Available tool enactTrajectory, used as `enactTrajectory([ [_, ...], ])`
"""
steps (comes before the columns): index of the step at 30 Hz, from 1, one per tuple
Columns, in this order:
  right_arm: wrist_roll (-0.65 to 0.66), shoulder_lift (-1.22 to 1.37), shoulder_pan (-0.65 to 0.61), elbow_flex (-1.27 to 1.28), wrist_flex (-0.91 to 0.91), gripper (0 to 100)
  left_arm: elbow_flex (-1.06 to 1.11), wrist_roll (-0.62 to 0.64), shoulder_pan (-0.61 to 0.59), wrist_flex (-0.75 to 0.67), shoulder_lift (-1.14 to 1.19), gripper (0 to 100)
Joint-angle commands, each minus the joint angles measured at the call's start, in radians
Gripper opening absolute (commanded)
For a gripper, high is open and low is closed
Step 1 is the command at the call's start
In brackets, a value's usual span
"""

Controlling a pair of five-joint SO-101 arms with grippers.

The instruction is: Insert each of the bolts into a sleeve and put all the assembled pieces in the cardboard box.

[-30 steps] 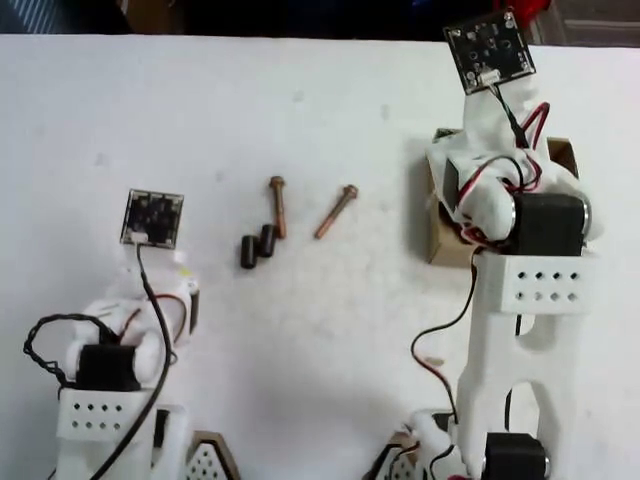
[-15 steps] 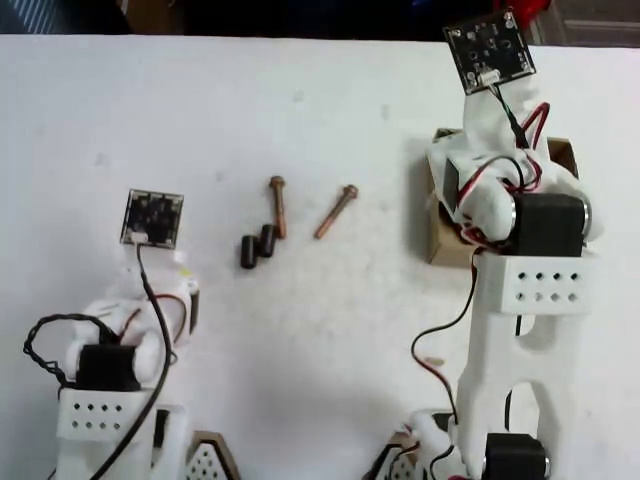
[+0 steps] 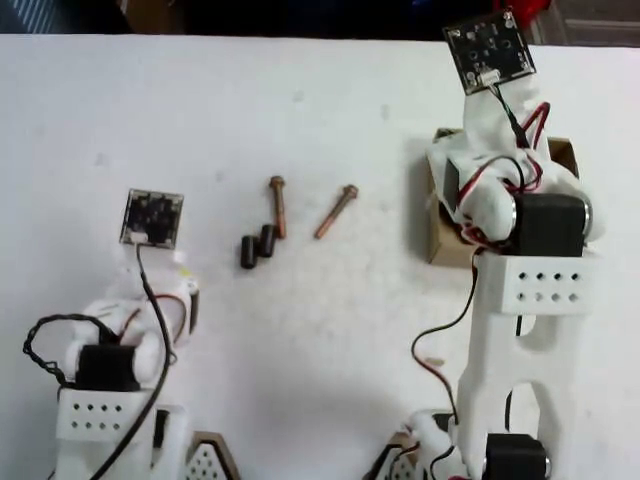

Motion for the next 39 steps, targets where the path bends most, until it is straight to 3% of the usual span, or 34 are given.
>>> enactTrajectory([
  [1,0.005,-0.031,-0.010,-0.051,-0.002,8.0,-0.008,-0.009,-0.002,-0.026,-0.010,2],
  [4,0.005,-0.030,-0.010,-0.051,-0.004,1.5,-0.008,-0.009,-0.002,-0.026,-0.010,2],
  [20,0.005,-0.028,-0.010,-0.051,-0.004,5.1,-0.006,-0.009,-0.005,-0.026,-0.010,2],
  [26,0.012,-0.025,-0.010,-0.051,-0.004,28.9,-0.006,-0.011,-0.002,-0.026,-0.010,2],
  [29,0.008,-0.022,-0.010,-0.051,-0.004,35.1,-0.006,-0.011,-0.002,-0.025,-0.010,2],
  [35,0.005,-0.024,-0.010,-0.049,0.001,33.5,-0.006,-0.011,-0.002,-0.025,-0.010,2],
  [39,0.005,-0.036,-0.010,-0.054,0.001,17.1,-0.006,-0.011,-0.002,-0.025,-0.010,2],
])
